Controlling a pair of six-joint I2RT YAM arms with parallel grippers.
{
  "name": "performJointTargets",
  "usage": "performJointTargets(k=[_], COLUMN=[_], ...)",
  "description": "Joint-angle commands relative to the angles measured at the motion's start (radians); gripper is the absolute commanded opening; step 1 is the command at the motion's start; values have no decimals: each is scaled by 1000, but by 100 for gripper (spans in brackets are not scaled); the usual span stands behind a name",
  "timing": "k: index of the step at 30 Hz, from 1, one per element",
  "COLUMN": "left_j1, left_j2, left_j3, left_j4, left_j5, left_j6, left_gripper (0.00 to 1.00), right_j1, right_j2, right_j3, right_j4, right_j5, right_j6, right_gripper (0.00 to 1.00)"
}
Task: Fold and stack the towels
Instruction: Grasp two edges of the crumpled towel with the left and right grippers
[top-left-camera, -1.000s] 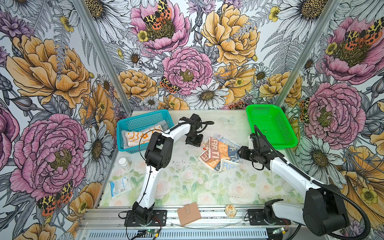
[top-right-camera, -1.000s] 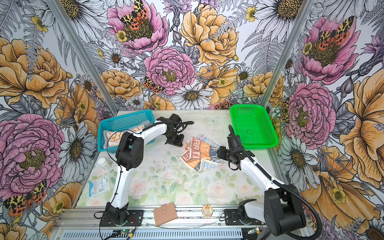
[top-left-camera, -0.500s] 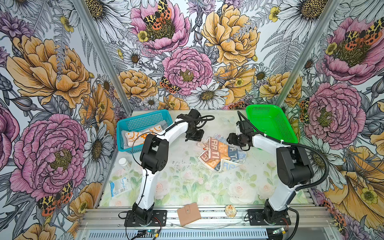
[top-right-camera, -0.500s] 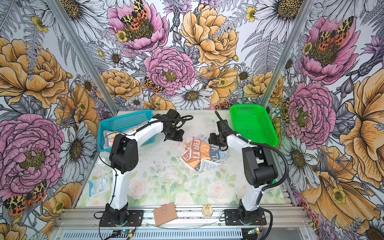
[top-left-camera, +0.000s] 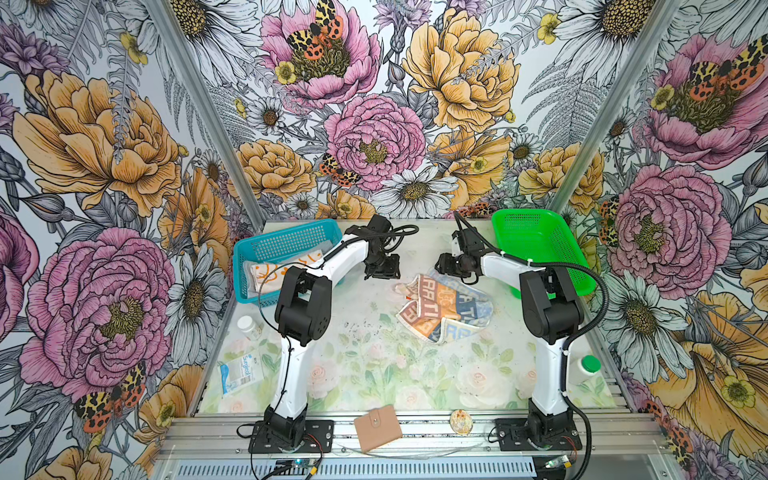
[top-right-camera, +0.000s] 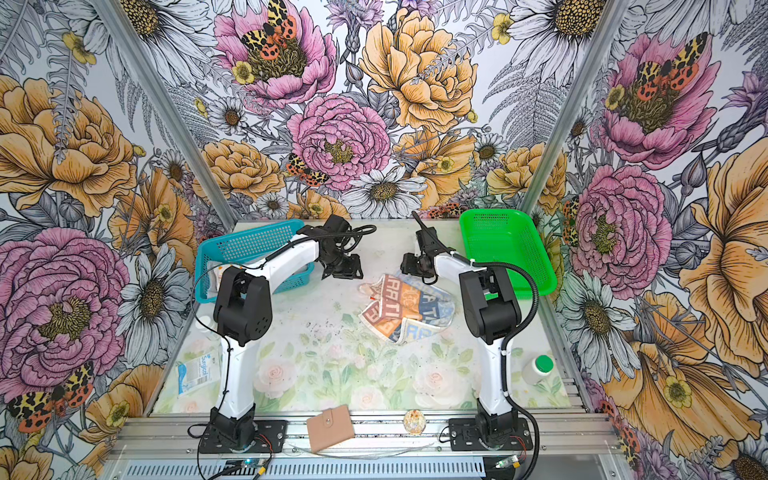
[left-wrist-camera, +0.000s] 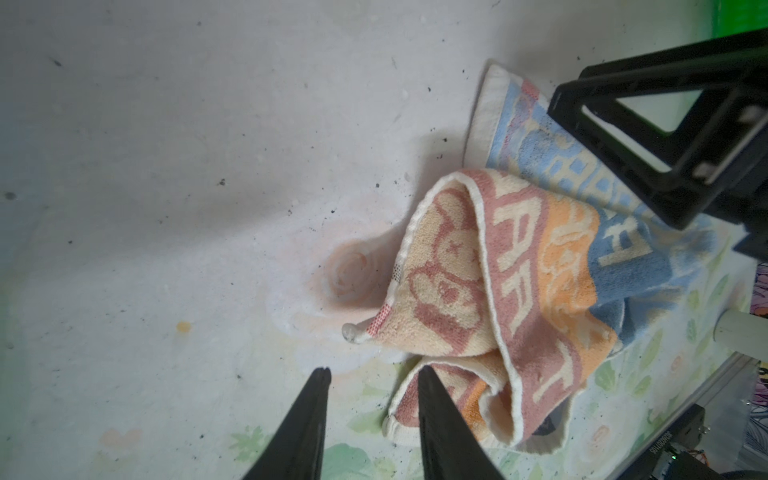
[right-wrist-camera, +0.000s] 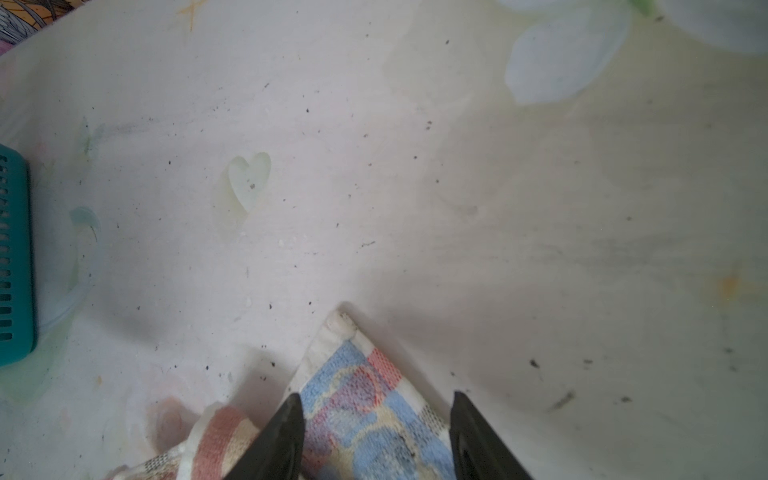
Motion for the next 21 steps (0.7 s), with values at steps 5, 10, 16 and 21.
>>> performJointTargets(k=[5, 10, 16, 21], left_j1=[3, 4, 6, -19], left_j2=[19, 19, 39, 66], left_j3=[1, -4, 1, 21], left_j4=[3, 3, -19, -83], left_j5=[27, 29, 74, -2], left_j6=[-14, -23, -39, -8], left_gripper=[39, 39, 39, 43], right_j1=[19, 24, 24, 24], right_j2=[69, 82, 79, 66], right_j3=[57, 64, 62, 57], right_j4=[2, 2, -7, -8], right_j5=[-28, -31, -35, -28], right_j6=[28, 30, 34, 32], right_gripper=[57, 49, 8, 0])
